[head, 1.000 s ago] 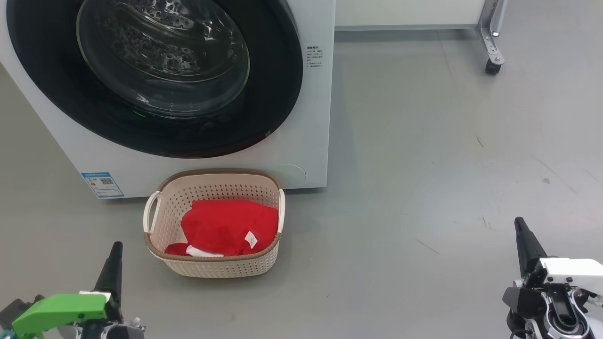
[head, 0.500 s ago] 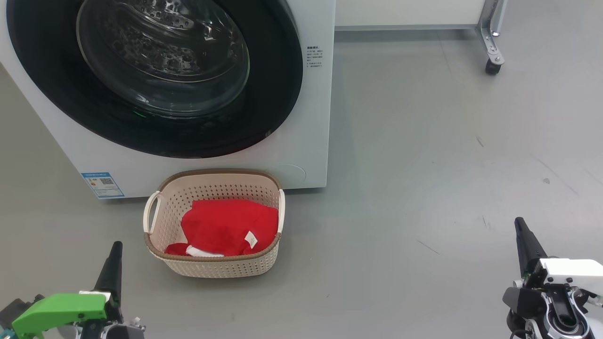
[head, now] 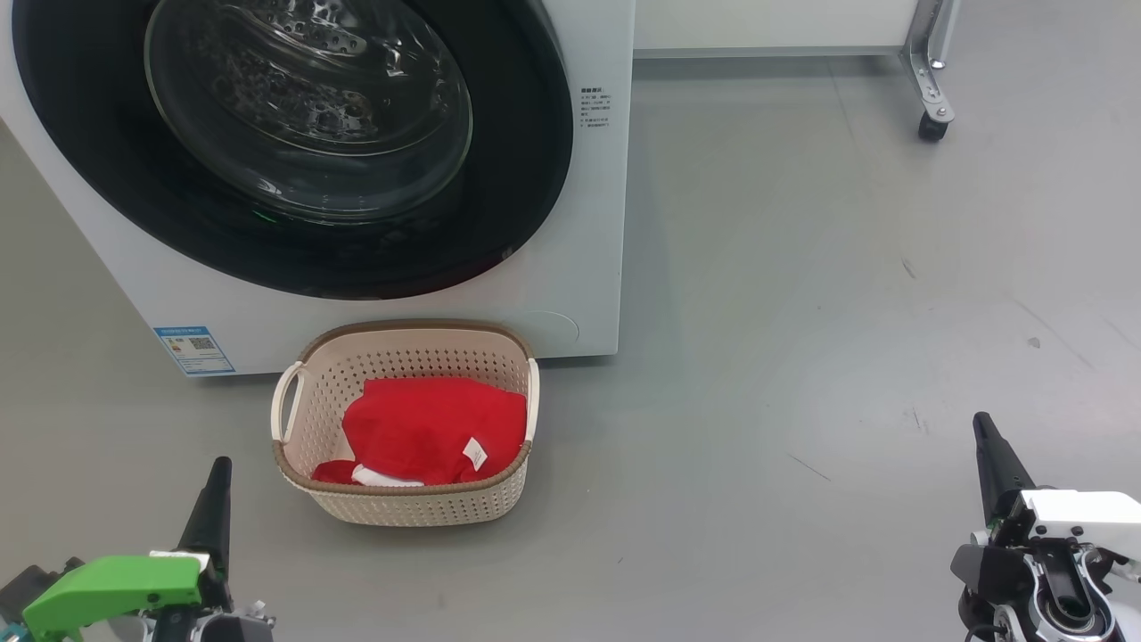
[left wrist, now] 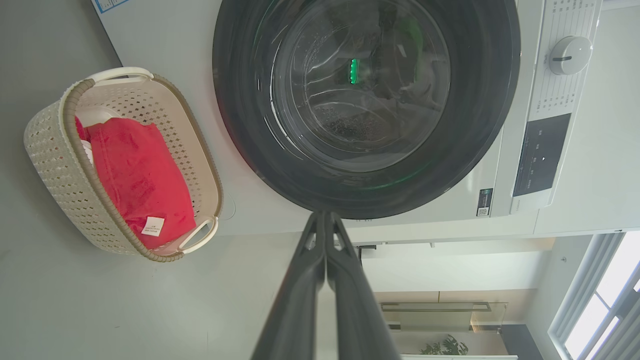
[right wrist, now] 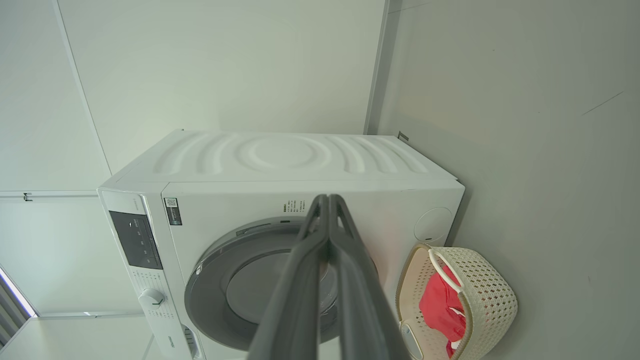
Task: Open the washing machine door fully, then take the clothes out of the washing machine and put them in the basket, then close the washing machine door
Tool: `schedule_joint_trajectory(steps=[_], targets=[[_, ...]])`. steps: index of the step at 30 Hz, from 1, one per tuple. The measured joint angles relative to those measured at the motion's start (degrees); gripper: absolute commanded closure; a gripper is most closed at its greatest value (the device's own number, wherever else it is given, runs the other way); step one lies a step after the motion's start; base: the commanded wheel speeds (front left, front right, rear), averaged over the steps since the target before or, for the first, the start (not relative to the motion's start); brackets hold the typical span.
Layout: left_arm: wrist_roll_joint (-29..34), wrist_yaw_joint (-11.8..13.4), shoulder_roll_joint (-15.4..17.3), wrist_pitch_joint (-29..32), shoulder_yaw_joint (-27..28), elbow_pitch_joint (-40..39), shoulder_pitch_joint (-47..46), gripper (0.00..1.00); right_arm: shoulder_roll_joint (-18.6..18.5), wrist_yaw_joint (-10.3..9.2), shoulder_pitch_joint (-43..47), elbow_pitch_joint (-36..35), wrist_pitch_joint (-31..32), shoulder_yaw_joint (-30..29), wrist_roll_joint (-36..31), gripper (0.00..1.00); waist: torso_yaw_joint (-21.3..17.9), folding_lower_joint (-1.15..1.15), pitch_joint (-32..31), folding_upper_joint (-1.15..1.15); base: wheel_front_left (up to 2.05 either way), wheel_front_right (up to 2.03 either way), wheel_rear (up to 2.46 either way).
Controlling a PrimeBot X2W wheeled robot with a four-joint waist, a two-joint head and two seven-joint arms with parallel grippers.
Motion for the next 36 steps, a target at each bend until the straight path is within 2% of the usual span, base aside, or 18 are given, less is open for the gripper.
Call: schedule_joint_trajectory(steps=[36], targets=[[0.00, 0.00, 0.01, 0.01, 0.02, -0.03, -0.01, 1.00, 0.19, 0.00, -0.05, 0.11, 0.32, -0.12, 0.00, 1.00, 0.00, 0.00, 0.00, 0.00, 0.00, 0.00, 0.00]])
